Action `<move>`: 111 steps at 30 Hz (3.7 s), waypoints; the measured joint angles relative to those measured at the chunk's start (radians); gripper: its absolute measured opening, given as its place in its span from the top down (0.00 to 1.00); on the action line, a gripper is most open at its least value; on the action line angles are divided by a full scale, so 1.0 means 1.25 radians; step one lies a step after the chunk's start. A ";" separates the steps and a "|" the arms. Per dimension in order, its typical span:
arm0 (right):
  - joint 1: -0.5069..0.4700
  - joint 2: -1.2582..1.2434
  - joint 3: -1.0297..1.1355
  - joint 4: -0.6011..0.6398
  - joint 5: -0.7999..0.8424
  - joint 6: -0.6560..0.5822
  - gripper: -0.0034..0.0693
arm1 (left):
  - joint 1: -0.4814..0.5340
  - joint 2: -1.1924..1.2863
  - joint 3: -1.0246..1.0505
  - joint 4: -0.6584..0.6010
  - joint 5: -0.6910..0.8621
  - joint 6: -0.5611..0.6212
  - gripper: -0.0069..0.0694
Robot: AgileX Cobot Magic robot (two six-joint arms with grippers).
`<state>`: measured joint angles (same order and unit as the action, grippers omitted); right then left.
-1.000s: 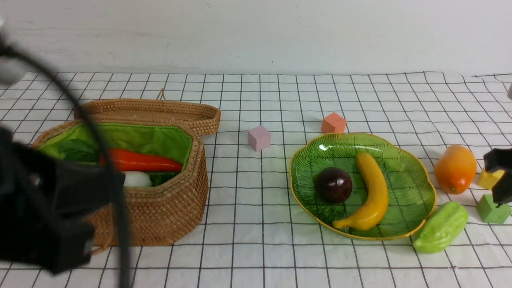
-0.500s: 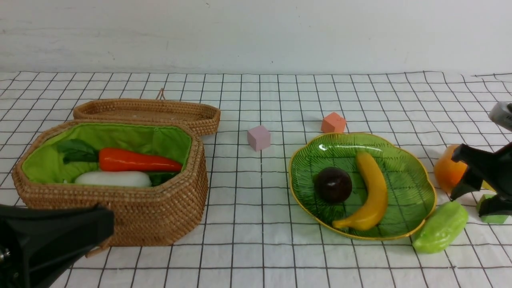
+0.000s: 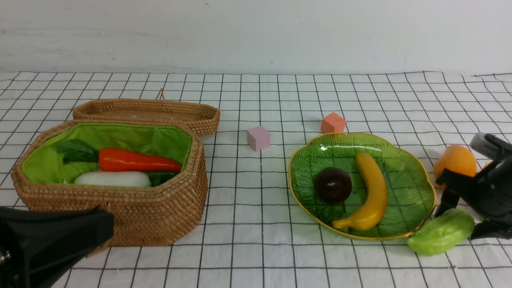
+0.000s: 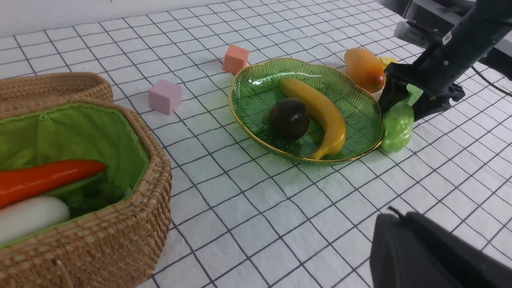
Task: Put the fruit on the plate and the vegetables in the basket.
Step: Take a chayote with your right arm and place it on the basket on the left, then use the right arm to grab a mango and put it into the right plate
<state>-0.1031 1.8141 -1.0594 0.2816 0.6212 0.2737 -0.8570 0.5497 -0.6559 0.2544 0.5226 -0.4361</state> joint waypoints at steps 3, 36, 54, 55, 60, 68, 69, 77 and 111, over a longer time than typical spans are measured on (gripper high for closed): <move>0.000 0.004 -0.003 -0.004 0.007 0.000 0.19 | 0.000 0.000 0.000 -0.003 0.000 0.000 0.93; 0.000 0.035 -0.077 -0.021 0.207 0.004 0.20 | 0.000 0.000 0.000 -0.006 0.072 0.034 0.93; 0.024 -0.156 -0.123 -0.063 0.373 -0.100 0.30 | 0.000 0.000 -0.002 0.130 0.098 -0.038 0.93; 0.047 -0.190 -0.144 -0.057 0.379 -0.121 0.30 | 0.000 0.000 -0.004 0.151 0.107 -0.063 0.93; 0.268 -0.247 -0.304 0.060 0.302 -0.300 0.30 | 0.000 0.000 -0.033 0.272 0.198 -0.231 0.93; 0.595 -0.064 -0.543 0.278 -0.019 -0.704 0.30 | 0.000 0.000 -0.050 0.331 0.264 -0.356 0.93; 0.627 -0.019 -0.577 0.307 -0.059 -0.763 0.30 | 0.000 0.000 -0.050 0.331 0.264 -0.358 0.93; 0.694 0.242 -0.755 0.455 -0.178 -0.960 0.30 | 0.000 0.000 -0.050 0.332 0.267 -0.361 0.92; 0.329 -0.086 -0.637 -0.225 0.499 -0.187 0.94 | 0.000 0.000 -0.050 -0.221 0.031 0.220 0.92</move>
<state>0.3077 1.7062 -1.8553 0.0000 1.2451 0.0396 -0.8570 0.5497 -0.7184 -0.0221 0.5608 -0.1612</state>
